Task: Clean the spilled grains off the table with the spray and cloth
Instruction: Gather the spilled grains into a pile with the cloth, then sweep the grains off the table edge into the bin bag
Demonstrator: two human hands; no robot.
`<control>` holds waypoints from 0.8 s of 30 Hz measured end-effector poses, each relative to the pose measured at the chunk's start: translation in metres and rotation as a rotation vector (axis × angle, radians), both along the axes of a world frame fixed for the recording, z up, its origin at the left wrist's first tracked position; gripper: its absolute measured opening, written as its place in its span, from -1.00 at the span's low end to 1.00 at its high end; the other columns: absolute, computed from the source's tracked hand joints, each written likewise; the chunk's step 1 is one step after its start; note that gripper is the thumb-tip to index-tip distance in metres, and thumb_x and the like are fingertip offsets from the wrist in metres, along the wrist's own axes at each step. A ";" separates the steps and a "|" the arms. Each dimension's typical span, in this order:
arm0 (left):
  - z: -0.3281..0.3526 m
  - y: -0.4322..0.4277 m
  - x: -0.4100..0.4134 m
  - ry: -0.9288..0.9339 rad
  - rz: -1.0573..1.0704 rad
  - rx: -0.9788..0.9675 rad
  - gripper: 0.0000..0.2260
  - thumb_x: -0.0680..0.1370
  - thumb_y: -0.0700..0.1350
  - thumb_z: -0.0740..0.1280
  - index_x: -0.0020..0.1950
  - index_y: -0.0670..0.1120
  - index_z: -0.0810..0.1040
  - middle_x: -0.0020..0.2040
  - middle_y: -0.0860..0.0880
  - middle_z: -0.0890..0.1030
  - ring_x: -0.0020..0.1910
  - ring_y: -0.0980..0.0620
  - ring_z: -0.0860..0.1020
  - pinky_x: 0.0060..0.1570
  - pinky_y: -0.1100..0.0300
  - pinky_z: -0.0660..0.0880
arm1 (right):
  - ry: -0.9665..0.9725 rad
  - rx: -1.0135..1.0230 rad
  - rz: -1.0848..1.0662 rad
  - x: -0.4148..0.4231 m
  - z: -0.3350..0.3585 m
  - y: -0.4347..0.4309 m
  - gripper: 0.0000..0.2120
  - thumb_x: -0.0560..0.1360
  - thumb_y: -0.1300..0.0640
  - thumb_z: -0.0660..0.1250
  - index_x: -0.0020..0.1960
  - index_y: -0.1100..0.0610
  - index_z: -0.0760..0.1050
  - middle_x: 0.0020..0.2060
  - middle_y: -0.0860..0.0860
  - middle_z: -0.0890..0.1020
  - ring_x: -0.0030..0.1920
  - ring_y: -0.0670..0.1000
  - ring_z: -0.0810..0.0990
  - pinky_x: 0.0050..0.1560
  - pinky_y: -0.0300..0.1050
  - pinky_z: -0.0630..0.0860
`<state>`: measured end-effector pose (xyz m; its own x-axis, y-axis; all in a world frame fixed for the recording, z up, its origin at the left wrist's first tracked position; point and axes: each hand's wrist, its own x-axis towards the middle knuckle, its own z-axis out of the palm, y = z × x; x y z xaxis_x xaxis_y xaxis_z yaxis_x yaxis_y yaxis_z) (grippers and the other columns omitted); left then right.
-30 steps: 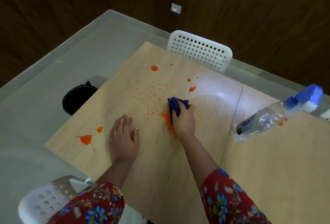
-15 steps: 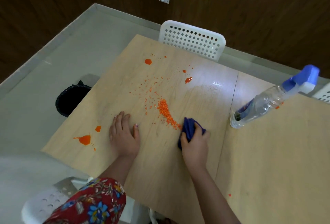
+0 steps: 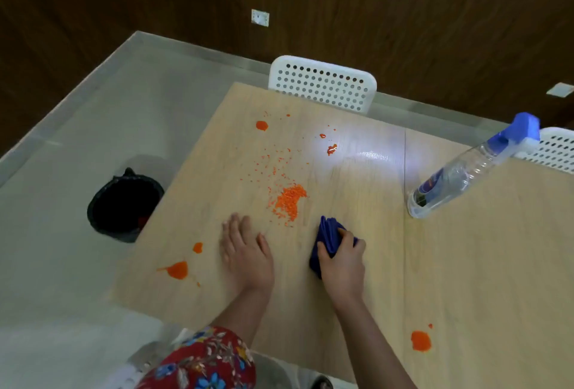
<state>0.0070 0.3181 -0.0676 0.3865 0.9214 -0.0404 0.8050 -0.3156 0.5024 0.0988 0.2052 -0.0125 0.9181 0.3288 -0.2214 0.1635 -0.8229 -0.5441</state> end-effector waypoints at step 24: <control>0.112 0.301 -0.258 -0.705 0.128 -0.826 -0.81 0.63 -0.20 0.18 0.20 -0.12 0.49 0.01 -0.04 0.62 -0.13 0.07 0.58 -0.22 0.29 0.41 | 0.880 1.063 -0.736 -0.237 0.051 0.265 -0.91 0.57 0.17 0.27 0.07 0.12 0.45 -0.09 0.08 0.54 -0.15 0.02 0.52 -0.30 -0.11 0.51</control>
<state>-0.2514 0.6192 0.0449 0.4685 0.7470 -0.4717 0.2565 0.3959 0.8817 -0.1385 0.4700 0.0384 0.6527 0.2315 -0.7214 -0.7571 0.2337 -0.6100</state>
